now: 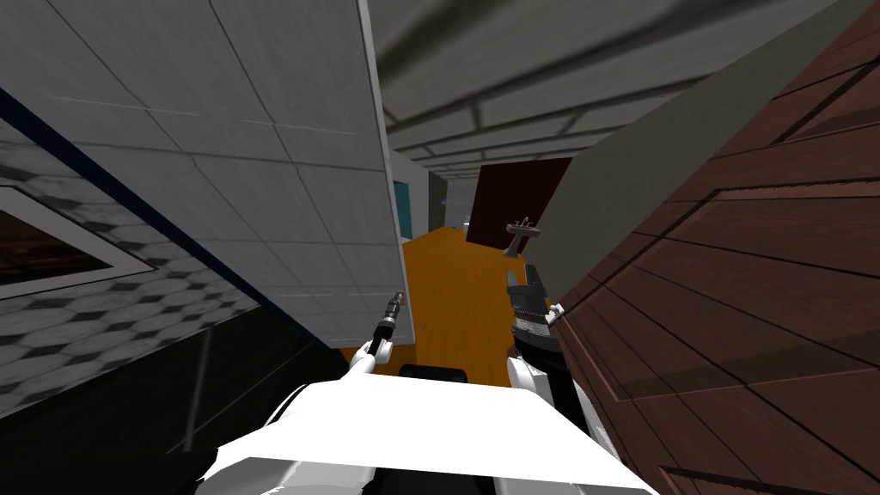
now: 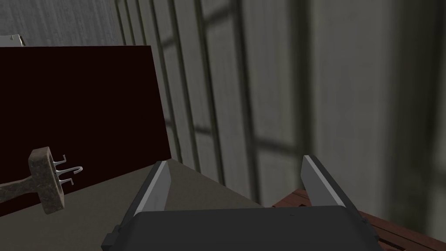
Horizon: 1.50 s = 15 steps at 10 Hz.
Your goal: Push the door open
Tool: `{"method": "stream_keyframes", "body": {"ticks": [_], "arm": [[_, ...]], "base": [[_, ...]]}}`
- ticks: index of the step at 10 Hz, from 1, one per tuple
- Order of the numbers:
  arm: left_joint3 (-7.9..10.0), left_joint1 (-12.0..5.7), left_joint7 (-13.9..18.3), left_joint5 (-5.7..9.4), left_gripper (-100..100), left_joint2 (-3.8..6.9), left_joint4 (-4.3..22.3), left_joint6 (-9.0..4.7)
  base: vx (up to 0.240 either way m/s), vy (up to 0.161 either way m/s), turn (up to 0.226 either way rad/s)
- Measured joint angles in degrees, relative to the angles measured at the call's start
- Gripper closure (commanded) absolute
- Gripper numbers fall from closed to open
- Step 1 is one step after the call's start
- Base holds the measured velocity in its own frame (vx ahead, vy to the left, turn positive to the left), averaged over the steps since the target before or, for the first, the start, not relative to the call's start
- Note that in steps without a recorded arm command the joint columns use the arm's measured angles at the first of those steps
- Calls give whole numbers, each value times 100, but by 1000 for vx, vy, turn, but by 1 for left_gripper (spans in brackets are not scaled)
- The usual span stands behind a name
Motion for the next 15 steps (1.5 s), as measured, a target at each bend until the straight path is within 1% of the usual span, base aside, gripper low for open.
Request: {"method": "stream_keyframes", "body": {"ticks": [4,5,6,8,9,10,11,12,13,14,15], "arm": [[2,8,-4,0,100,4,11,18],[2,10,-4,0,100,3,12,20],[18,71,-11,12,100,-9,-41,68],[78,106,-41,57,100,-12,-59,116],[120,100,-56,88,100,11,-54,102],[172,20,-73,127,100,46,91,29],[259,-181,-138,187,100,81,461,-145],[271,-175,-140,197,100,111,482,-182],[241,5,-103,173,100,85,119,-9],[277,22,-112,202,100,79,91,34],[321,109,-150,233,100,35,-85,169]], "base": [[-11,-2,1],[110,-22,21],[167,-35,42],[185,-42,35],[194,-24,38],[212,-22,44],[150,-12,7],[51,5,-10],[104,-29,31],[199,-32,62],[205,-53,59]]}}
